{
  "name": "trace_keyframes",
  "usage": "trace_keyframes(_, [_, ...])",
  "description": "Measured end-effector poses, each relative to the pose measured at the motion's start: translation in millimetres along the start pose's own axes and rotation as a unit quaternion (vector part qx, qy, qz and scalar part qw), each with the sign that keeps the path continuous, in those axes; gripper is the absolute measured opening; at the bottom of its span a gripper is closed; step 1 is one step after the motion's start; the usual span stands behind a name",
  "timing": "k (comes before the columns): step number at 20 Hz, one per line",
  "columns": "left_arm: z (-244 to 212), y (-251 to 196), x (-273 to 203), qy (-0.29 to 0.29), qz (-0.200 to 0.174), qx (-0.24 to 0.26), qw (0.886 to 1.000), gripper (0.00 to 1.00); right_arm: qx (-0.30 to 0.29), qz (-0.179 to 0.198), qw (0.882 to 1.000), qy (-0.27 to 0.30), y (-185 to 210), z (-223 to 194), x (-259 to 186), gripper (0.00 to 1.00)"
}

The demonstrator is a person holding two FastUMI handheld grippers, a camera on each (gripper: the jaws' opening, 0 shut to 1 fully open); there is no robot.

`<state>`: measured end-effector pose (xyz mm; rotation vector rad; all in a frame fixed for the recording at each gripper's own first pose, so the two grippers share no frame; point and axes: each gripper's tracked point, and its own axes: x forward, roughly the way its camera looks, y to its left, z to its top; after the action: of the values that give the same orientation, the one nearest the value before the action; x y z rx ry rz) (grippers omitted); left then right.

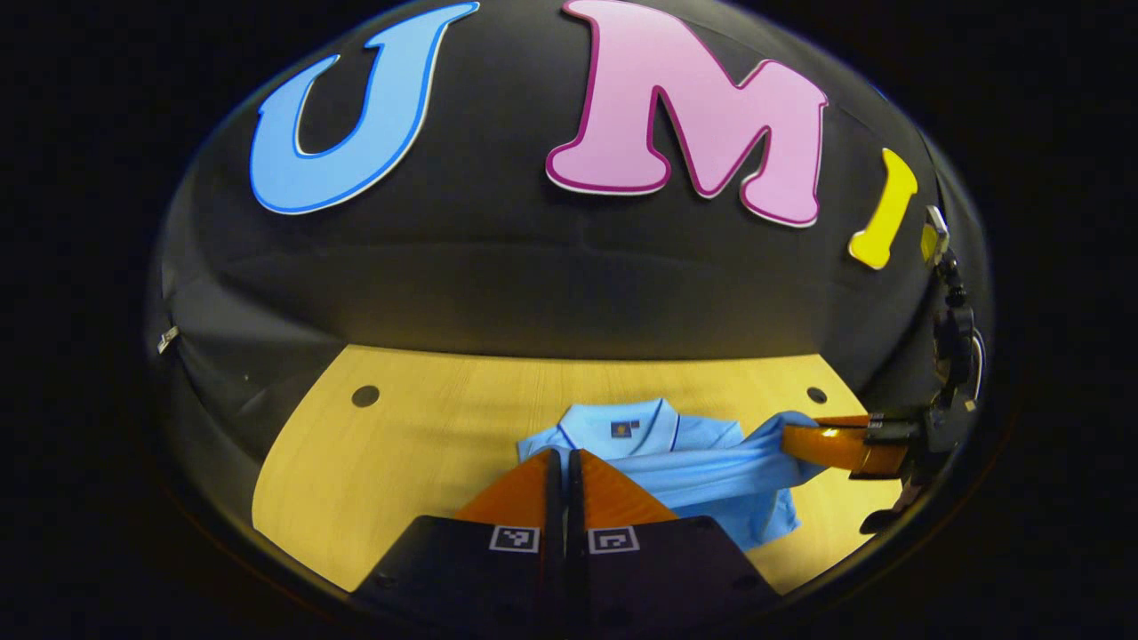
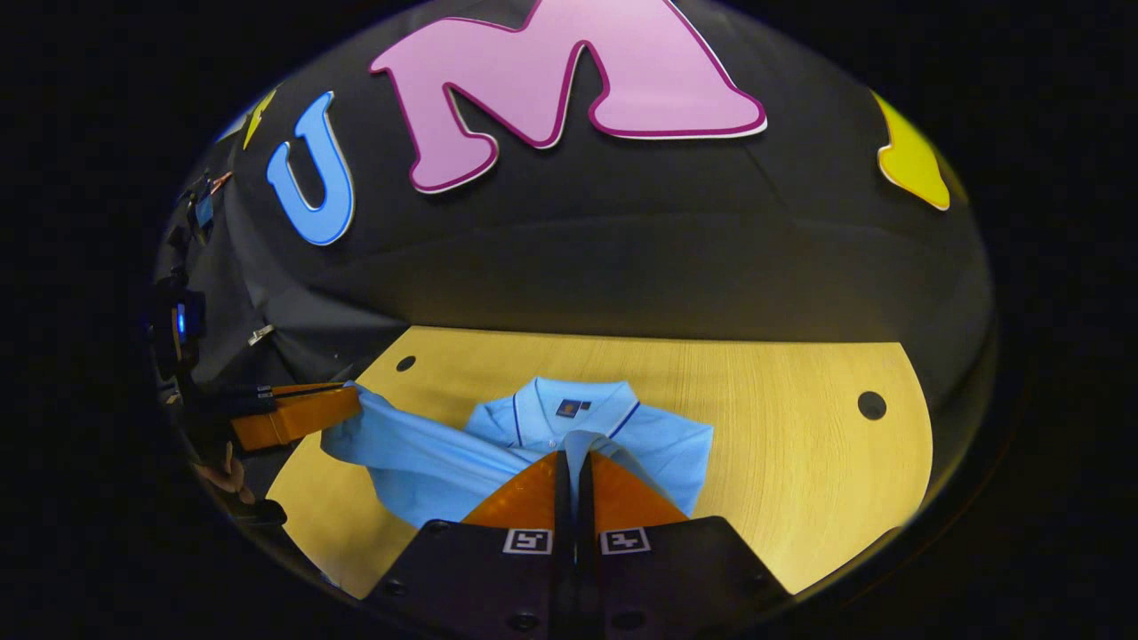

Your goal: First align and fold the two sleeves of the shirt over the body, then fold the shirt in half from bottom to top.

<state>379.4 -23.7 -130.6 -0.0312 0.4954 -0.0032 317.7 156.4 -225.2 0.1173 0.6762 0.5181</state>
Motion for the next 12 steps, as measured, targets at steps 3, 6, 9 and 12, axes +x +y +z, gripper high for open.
trace_keyframes(3, [13.6,3.4,43.9,-0.006,0.003,0.005,1.0,0.06,0.0,-0.004,1.0,-0.005,-13.3,17.5,35.2,0.05])
trace_keyframes(6, [24.2,18.5,89.1,-0.016,0.007,-0.002,1.0,0.06,-0.02,-0.024,0.999,-0.016,-31.2,36.1,76.8,0.05])
trace_keyframes(9, [12.2,32.5,133.3,-0.005,0.0,-0.035,0.999,0.06,-0.025,-0.038,0.999,-0.007,-46.0,33.3,116.6,0.05])
trace_keyframes(12, [-14.5,42.3,160.9,0.02,0.002,-0.038,0.999,0.06,-0.015,-0.049,0.999,0.014,-59.3,8.5,147.2,0.05])
